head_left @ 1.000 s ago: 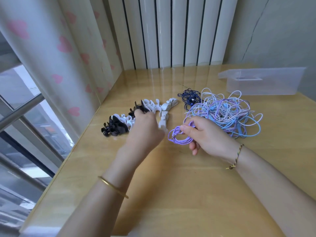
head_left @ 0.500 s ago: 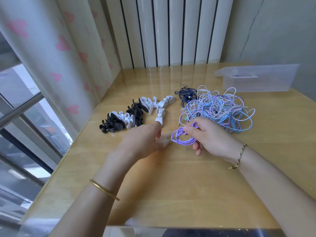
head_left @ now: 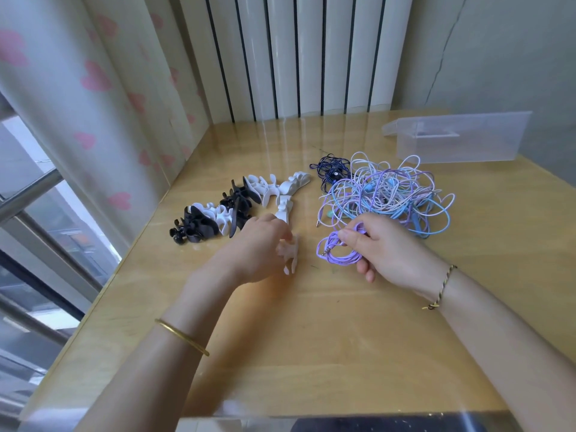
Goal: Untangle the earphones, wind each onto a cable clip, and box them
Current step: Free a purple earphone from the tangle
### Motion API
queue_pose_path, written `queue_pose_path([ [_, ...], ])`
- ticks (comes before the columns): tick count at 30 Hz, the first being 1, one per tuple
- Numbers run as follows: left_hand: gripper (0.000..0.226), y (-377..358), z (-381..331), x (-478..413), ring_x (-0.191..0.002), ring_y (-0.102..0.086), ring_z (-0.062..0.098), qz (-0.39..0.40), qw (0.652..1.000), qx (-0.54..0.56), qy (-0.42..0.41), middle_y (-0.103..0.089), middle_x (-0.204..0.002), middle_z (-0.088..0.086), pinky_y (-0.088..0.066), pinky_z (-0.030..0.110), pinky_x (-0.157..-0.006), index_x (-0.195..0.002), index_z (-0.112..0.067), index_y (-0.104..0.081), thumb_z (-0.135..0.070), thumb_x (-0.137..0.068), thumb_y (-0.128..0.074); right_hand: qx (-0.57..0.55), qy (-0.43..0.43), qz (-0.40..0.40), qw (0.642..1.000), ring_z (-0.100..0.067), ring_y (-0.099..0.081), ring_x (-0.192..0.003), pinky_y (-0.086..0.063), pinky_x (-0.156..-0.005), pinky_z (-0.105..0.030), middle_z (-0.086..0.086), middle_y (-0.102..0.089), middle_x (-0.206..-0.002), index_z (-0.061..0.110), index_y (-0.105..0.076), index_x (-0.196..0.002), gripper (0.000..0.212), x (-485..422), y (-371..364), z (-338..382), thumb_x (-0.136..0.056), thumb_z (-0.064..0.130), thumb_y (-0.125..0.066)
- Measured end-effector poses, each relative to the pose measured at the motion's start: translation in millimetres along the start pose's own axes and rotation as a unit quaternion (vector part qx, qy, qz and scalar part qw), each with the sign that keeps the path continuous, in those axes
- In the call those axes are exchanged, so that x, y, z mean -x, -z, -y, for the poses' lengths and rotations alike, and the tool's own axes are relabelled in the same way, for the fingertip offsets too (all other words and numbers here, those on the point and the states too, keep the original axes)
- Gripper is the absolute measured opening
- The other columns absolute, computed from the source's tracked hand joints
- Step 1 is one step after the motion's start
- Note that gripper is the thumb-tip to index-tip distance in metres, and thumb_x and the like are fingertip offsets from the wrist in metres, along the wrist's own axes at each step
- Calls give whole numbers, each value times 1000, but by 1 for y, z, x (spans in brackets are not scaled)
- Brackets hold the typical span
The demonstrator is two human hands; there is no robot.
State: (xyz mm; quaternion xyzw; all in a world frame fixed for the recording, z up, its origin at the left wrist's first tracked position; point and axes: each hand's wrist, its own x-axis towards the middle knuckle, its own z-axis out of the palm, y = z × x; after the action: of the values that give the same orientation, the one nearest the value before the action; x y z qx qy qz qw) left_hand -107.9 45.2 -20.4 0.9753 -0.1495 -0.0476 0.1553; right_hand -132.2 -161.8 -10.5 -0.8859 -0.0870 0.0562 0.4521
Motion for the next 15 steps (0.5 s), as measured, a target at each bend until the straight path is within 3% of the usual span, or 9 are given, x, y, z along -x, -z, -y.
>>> queue_pose_path([
  [5,33,1,1,-1,-116,-43,18,12,997,65,31,-48,-110,-4,-41,36,-100,-120,-22,-60,-28,-89,-56,3,-1,2,1000,-15,-50,-43,-40,-48,-22,-3,-56,-56,16,-52,-91,16,-1,-3,-2,-97,31,-48],
  [11,26,-2,-3,-9,-96,-40,11,14,1000,21,3,-43,-97,-8,-41,24,-80,-111,-26,-61,-22,-85,-61,-1,-6,-3,1000,-15,-50,-43,-39,-46,-20,-4,-57,-57,11,-54,-97,21,-2,-3,-4,-97,31,-49],
  [15,38,0,2,-9,-92,-49,13,29,999,43,-9,-45,-95,-8,-46,30,-83,-115,-26,-63,-25,-79,-74,-3,-11,-9,1000,-16,-50,-44,-40,-50,-23,-5,-57,-58,9,-54,-99,24,-2,-2,-7,-97,32,-48],
])
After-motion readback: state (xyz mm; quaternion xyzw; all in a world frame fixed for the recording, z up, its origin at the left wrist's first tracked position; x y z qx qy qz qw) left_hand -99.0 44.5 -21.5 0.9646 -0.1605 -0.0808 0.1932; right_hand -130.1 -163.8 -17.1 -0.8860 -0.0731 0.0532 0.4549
